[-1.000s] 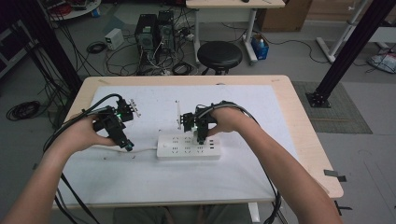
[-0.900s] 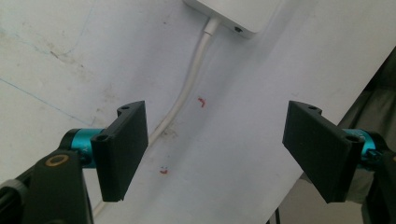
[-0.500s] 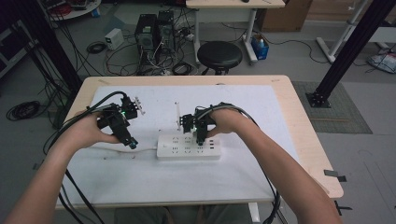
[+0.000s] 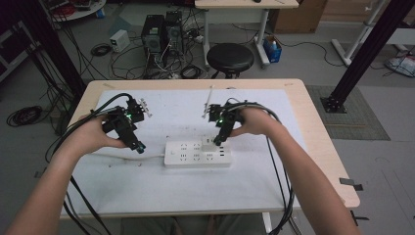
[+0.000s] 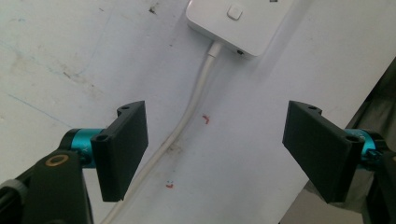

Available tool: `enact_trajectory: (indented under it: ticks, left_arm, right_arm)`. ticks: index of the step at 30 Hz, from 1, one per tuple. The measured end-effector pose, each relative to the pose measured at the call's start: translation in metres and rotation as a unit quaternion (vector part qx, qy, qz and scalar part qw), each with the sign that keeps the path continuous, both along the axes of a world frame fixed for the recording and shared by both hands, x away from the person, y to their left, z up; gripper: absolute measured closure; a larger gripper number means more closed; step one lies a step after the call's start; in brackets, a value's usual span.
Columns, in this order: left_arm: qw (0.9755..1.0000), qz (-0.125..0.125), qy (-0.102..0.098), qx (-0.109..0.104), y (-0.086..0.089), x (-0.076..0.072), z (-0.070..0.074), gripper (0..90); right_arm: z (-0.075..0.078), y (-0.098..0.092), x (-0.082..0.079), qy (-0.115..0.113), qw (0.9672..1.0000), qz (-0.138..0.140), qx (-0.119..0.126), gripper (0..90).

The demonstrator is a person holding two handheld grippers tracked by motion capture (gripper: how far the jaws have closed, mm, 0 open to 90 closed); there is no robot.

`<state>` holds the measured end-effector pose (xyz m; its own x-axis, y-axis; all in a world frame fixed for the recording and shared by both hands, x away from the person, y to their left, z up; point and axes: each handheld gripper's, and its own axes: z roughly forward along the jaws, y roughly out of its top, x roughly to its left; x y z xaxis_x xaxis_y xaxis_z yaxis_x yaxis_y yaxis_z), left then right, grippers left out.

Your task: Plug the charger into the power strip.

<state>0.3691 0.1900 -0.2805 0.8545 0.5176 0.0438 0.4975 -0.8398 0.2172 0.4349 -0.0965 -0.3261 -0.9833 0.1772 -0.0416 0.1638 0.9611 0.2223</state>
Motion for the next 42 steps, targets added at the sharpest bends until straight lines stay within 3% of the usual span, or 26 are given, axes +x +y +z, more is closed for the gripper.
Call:
enact_trajectory:
  ticks: [3, 5, 8, 9, 10, 12, 14, 15, 16, 18, 20, 22, 24, 30, 35, 36, 42]
  left_arm:
    - [0.9999, 0.014, -0.006, -0.003, 0.004, -0.001, 0.001, 19.1]
    - [0.9998, 0.019, -0.010, -0.004, 0.008, -0.001, 0.002, 19.1]
    - [0.9994, 0.031, -0.014, 0.000, 0.012, -0.001, 0.002, 16.9]
    - [0.9992, 0.035, -0.017, 0.003, 0.013, -0.001, 0.003, 16.8]
    - [0.9991, 0.038, -0.018, 0.004, 0.013, -0.001, 0.004, 16.8]
    - [0.9987, 0.045, -0.024, 0.000, 0.015, -0.001, 0.005, 16.7]
    - [0.9984, 0.051, -0.026, -0.001, 0.018, -0.001, 0.008, 16.8]
    - [0.9982, 0.053, -0.025, -0.001, 0.019, -0.001, 0.008, 16.8]
    - [0.9982, 0.055, -0.024, 0.000, 0.021, -0.001, 0.009, 16.8]
    - [0.9980, 0.059, -0.023, 0.003, 0.023, -0.002, 0.009, 16.7]
    - [0.9979, 0.061, -0.023, 0.005, 0.025, -0.002, 0.009, 16.8]
    - [0.9973, 0.069, -0.025, -0.003, 0.029, -0.002, 0.010, 16.7]
    - [0.9967, 0.076, -0.029, -0.005, 0.030, -0.002, 0.008, 16.7]
    - [0.9971, 0.071, -0.026, 0.004, 0.028, -0.002, 0.005, 16.7]
    - [0.9975, 0.064, -0.029, 0.007, 0.022, -0.001, 0.009, 16.7]
    - [0.9974, 0.065, -0.029, 0.008, 0.021, -0.001, 0.010, 16.7]
    - [0.9977, 0.061, -0.028, 0.008, 0.016, 0.001, 0.010, 16.8]
  right_arm:
    - [0.024, -0.037, -0.001, -0.018, 0.9968, -0.075, 0.022, 21.5]
    - [0.038, -0.062, -0.005, -0.026, 0.9906, -0.131, 0.031, 20.8]
    - [0.050, -0.094, -0.012, -0.028, 0.9757, -0.215, 0.033, 17.5]
    - [0.052, -0.103, -0.014, -0.032, 0.9693, -0.243, 0.023, 17.5]
    - [0.053, -0.111, -0.016, -0.034, 0.9604, -0.276, 0.016, 17.5]
    - [0.054, -0.124, -0.020, -0.037, 0.9490, -0.313, 0.003, 17.5]
    - [0.055, -0.135, -0.023, -0.047, 0.9423, -0.331, -0.007, 17.5]
    - [0.055, -0.140, -0.024, -0.050, 0.9416, -0.333, -0.016, 17.5]
    - [0.055, -0.143, -0.025, -0.049, 0.9388, -0.340, -0.019, 17.5]
    - [0.054, -0.147, -0.027, -0.049, 0.9396, -0.338, -0.015, 17.5]
    - [0.055, -0.150, -0.028, -0.047, 0.9376, -0.344, -0.013, 17.5]
    - [0.055, -0.151, -0.029, -0.046, 0.9398, -0.339, -0.009, 17.5]
    - [0.056, -0.150, -0.028, -0.044, 0.9399, -0.339, -0.008, 17.5]
    - [0.057, -0.146, -0.027, -0.046, 0.9406, -0.336, -0.013, 17.5]
    - [0.058, -0.148, -0.026, -0.044, 0.9397, -0.339, -0.013, 17.5]
    - [0.058, -0.148, -0.026, -0.043, 0.9383, -0.343, -0.017, 17.5]
    - [0.058, -0.151, -0.028, -0.045, 0.9384, -0.342, -0.019, 17.5]
